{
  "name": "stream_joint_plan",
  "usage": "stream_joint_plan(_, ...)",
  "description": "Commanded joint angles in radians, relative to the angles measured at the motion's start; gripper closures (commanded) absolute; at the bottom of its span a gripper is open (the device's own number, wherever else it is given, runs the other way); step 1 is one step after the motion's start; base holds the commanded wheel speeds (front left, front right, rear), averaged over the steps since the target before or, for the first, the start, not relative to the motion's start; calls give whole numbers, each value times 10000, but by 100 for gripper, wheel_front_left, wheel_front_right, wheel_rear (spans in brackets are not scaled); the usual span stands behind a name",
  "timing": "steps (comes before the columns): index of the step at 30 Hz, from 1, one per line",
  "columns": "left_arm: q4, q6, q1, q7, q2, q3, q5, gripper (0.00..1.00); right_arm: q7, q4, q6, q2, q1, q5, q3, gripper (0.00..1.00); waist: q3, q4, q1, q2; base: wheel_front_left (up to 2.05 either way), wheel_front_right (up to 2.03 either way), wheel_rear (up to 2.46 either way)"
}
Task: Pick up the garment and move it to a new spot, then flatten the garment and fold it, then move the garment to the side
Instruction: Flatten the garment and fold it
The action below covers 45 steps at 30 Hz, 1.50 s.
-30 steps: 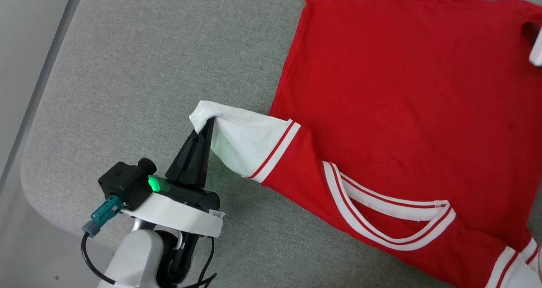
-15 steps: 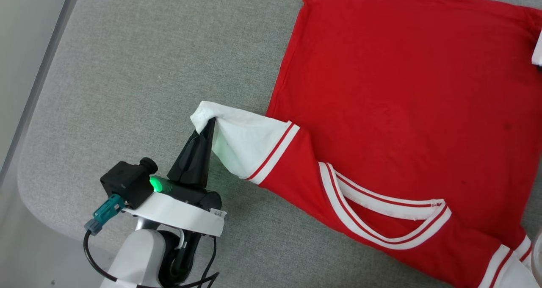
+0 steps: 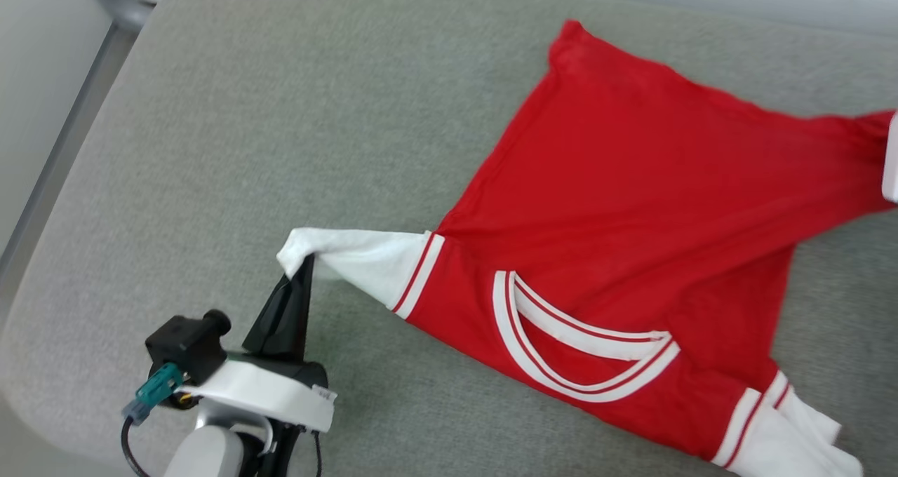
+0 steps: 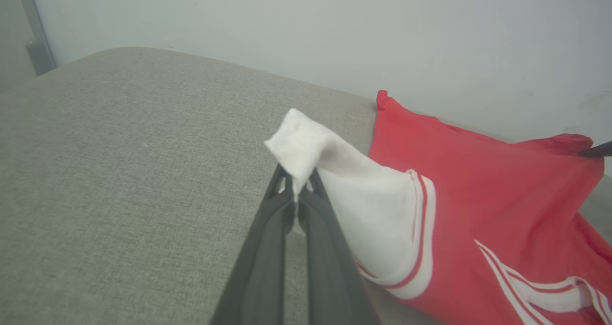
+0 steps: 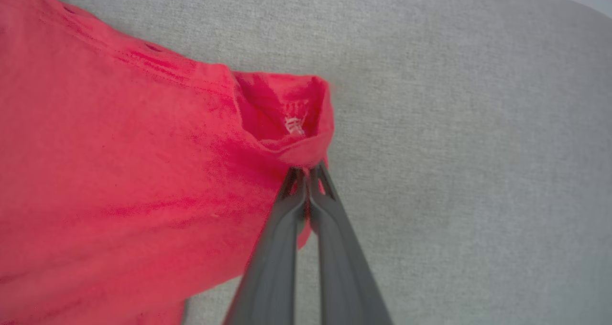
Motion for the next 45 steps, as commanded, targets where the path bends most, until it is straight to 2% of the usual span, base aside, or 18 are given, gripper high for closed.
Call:
stream_joint_plan(1, 80, 3, 164, -43, 90, 100, 45, 100, 95, -375, -10, -132, 492, 305, 104, 100, -573, -541, 1, 0, 0, 0, 0)
stream_joint_plan(5, 328, 3, 537, -43, 198, 316, 59, 100, 290, -1765, -10, -229, 1972, 1132, 249, 100, -1148, -1043, 1, 0, 0, 0, 0)
stream_joint_plan(10, 680, 3, 1005, -43, 316, 472, -38, 100, 654, -3712, -10, -141, 4141, 1797, -178, 100, -1841, -1518, 1, 0, 0, 0, 0)
stream_joint_plan(16, 1026, 4, 1540, -43, 363, 665, 17, 100, 816, -5772, -9, 568, 6940, 2205, -1158, 100, -2537, -1940, 1, 0, 0, 0, 0)
stream_joint_plan(19, 1131, 4, 1699, -43, 354, 709, 49, 100, 528, -6548, -9, 1033, 8227, 2440, -1532, 100, -2689, -2054, 1, 0, 0, 0, 0)
stream_joint_plan(24, 1380, 4, 1888, -42, 371, 655, 7, 100, -459, -7094, -9, 2077, 10069, 2864, -1986, 100, -2840, -2141, 1, 0, 0, 0, 0)
stream_joint_plan(27, 1510, 4, 1935, -43, 372, 570, -13, 100, -1107, -6854, -9, 2429, 10896, 3165, -2184, 100, -2927, -2158, 1, 0, 0, 0, 0)
stream_joint_plan(31, 1638, 4, 1955, -43, 388, 516, -52, 100, -1815, -6311, -9, 2567, 11359, 3381, -2088, 100, -3007, -2182, 1, 0, 0, 0, 0)
stream_joint_plan(32, 1670, 4, 1956, -43, 394, 483, -54, 100, -2026, -6112, -9, 2582, 11448, 3495, -2003, 91, -3023, -2187, 1, 0, 0, 0, 0)
stream_joint_plan(33, 1696, 4, 1950, -43, 403, 433, -66, 100, -2297, -5870, -9, 2588, 11474, 3777, -1933, 25, -3033, -2187, 1, 0, 0, 0, 0)
stream_joint_plan(34, 1775, 4, 1937, 20, 446, 357, -29, 100, -2626, -5605, -9, 2591, 11484, 3990, -1866, 0, -3067, -2174, 1, 0, 0, 0, 0)
stream_joint_plan(38, 1954, 48, 1880, 103, 455, 206, 72, 100, -4502, -5030, -9, 2590, 11331, 4377, -1508, 0, -3171, -2080, 1, 0, 0, 0, 0)
stream_joint_plan(45, 1921, 116, 1748, 64, 471, 164, 123, 100, -8292, -4886, -7, 2594, 10477, 3817, -1245, 0, -3172, -1905, 1, 0, 0, 0, 0)
